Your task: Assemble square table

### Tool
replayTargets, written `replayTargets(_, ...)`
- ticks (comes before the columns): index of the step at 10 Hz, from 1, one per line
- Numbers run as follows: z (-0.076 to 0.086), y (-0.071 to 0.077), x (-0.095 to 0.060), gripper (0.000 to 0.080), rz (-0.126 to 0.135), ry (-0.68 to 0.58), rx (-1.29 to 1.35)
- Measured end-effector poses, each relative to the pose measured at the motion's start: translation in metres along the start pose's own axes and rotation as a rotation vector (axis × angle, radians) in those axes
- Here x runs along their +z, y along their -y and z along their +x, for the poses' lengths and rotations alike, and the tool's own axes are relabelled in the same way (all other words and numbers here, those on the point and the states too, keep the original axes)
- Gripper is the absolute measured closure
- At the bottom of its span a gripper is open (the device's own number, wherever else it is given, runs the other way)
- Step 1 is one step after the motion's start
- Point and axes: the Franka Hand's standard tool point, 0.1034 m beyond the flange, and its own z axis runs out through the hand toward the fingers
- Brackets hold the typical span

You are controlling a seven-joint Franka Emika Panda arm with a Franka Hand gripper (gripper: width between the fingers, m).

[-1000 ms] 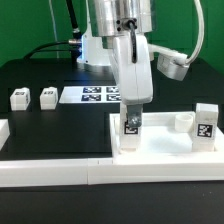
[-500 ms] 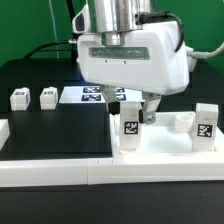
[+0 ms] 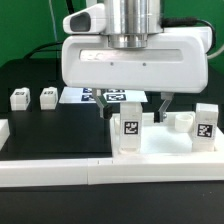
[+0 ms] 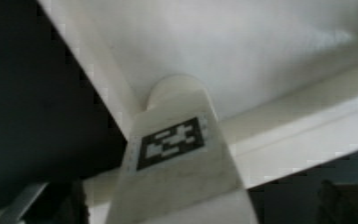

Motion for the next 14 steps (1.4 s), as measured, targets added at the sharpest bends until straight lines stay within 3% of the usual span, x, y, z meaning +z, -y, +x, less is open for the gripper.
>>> replayTargets(2, 0.0, -0.0002, 0.0002, 0.015, 0.002, 0.0, 0.032)
replayTargets(4, 0.0, -0.0002, 0.0002, 0.0407, 0.002, 0.0, 0.086)
replayTargets(5, -0.0001, -0.0011, 0.0005, 0.0407, 0.002, 0.001, 0.179)
replayTargets(6, -0.0002, -0.0016, 0.0007, 0.051, 0.002, 0.001, 0.238)
replayTargets(8, -0.0001, -0.0026, 0.0013, 0.051, 0.003, 0.002, 0.373)
replayTargets(9, 0.0009, -0.0043, 0.0022, 0.051, 0.011, 0.013, 0.579)
replayTargets(10, 0.0021, -0.0044, 0.0028, 0.051, 0.001, 0.035, 0.776)
replayTargets(12, 0.0016, -0.0066, 0.0033, 0.051, 0.026, 0.056, 1.127)
replayTargets(14, 0.0005, -0.0055, 0.0037, 0.0509, 0.036, 0.063, 1.24)
